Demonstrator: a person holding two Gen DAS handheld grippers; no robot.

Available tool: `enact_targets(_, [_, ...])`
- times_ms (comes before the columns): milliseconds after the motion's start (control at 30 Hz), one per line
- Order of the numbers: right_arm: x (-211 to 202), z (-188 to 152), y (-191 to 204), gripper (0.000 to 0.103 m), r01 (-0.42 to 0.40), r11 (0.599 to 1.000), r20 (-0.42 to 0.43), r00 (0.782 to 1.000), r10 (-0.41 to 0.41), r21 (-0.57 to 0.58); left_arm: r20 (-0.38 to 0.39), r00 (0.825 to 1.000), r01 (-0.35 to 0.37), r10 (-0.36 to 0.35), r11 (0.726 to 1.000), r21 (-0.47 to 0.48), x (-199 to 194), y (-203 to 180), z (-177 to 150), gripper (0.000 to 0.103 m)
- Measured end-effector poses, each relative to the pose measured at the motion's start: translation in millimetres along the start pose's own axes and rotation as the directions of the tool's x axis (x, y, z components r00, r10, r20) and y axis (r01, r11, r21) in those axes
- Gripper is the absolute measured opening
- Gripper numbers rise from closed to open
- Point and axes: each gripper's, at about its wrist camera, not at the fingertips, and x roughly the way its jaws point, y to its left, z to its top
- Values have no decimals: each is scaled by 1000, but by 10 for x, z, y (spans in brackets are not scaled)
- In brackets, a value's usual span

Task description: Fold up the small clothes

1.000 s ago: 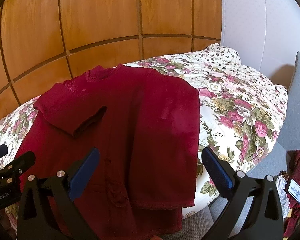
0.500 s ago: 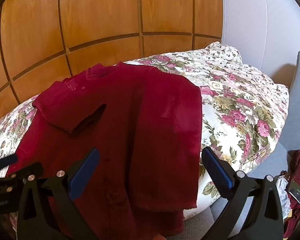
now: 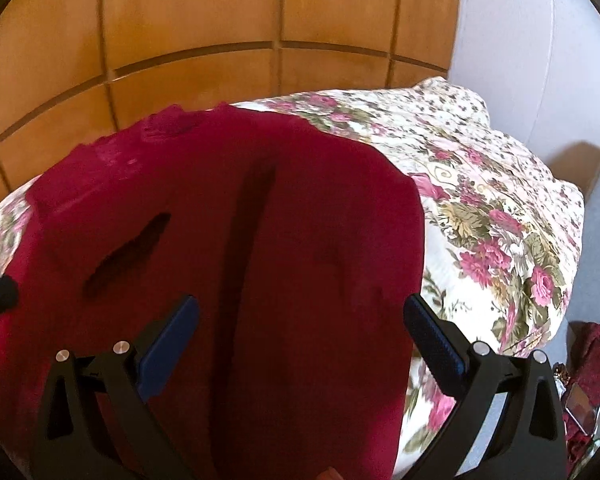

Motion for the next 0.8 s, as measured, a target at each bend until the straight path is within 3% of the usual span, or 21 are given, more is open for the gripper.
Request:
enact_targets(133, [196, 23, -53, 101, 41, 999, -27, 999, -41, 4, 12, 1000, -30, 29, 998, 57, 191, -60, 242, 100])
enact_targets(233, [361, -30, -86, 101, 26, 999, -58, 998, -25, 24, -6, 1000, -27, 27, 996, 90, 397, -101, 404, 100])
enact_targets(400, [383, -80, -98, 101, 16, 999, -9, 1000, -15, 30, -51, 998, -21, 29, 987, 156, 804, -157, 566, 100])
enact_targets(633, [378, -140, -125, 101, 2, 999, 25, 1000, -3, 53, -118, 990, -52, 74, 982, 179, 1274, -62, 578, 100])
enact_targets(800, [353, -184, -133, 101, 0, 998, 39, 999, -2, 60, -84, 994, -49, 64, 984, 169, 1301, -4, 507, 100])
